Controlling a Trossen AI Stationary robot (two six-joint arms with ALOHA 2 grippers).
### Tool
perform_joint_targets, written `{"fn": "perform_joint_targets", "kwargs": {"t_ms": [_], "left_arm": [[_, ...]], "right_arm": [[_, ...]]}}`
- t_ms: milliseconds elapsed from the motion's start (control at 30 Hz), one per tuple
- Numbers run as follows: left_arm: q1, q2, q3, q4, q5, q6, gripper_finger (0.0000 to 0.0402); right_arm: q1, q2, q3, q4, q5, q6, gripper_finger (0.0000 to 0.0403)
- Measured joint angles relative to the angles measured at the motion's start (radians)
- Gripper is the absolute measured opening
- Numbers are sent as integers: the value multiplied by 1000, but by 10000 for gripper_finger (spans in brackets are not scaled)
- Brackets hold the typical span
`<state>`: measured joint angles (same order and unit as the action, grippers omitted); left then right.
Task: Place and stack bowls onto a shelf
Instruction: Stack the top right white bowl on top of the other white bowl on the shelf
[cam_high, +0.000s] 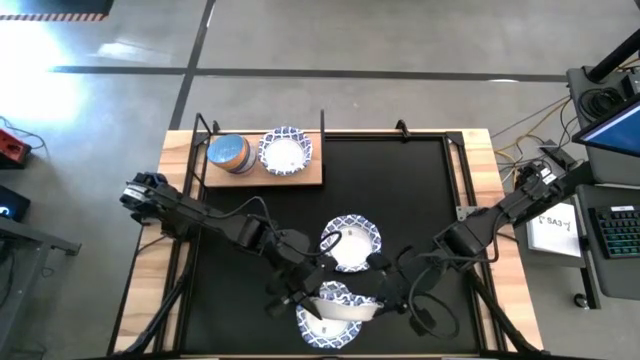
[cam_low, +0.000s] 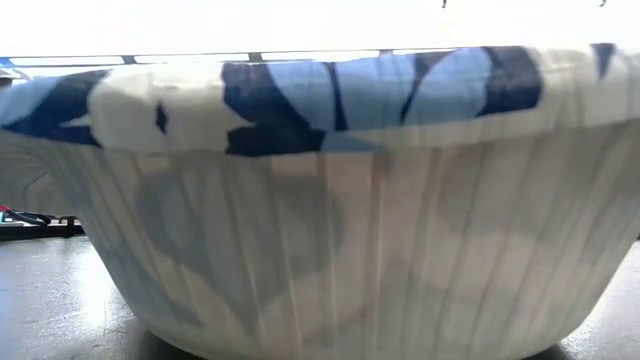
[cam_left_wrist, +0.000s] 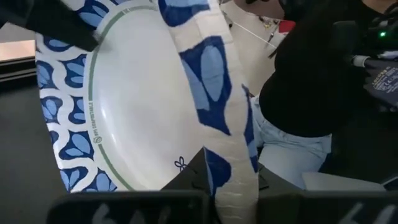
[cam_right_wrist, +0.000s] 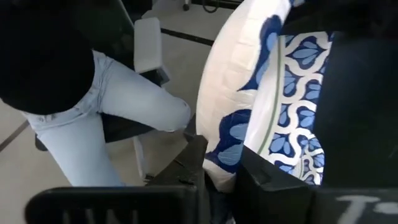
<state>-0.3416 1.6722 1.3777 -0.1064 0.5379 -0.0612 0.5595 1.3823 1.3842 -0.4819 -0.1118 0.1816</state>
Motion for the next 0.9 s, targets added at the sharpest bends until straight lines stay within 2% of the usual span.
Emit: {"fn": "perform_joint_targets", "kwargs": {"t_ms": [133, 333, 600, 700, 900], "left_arm": [[0, 0, 0, 1, -10, 0, 2], [3, 0, 0, -13, -28, -6, 2], [2, 0, 0, -100, -37, -32, 1], [7, 0, 0, -155, -84, -34, 1], [29, -2, 14, -384, -325, -35, 1]], "right_arm": [[-1, 0, 0, 7, 17, -1, 76], [-3, -6, 0, 8, 141, 5, 130], [-14, -51, 38, -14, 148, 4, 165], [-18, -65, 67, -14, 188, 2, 169], [-19, -81, 85, -74, 431, 2, 162]]}}
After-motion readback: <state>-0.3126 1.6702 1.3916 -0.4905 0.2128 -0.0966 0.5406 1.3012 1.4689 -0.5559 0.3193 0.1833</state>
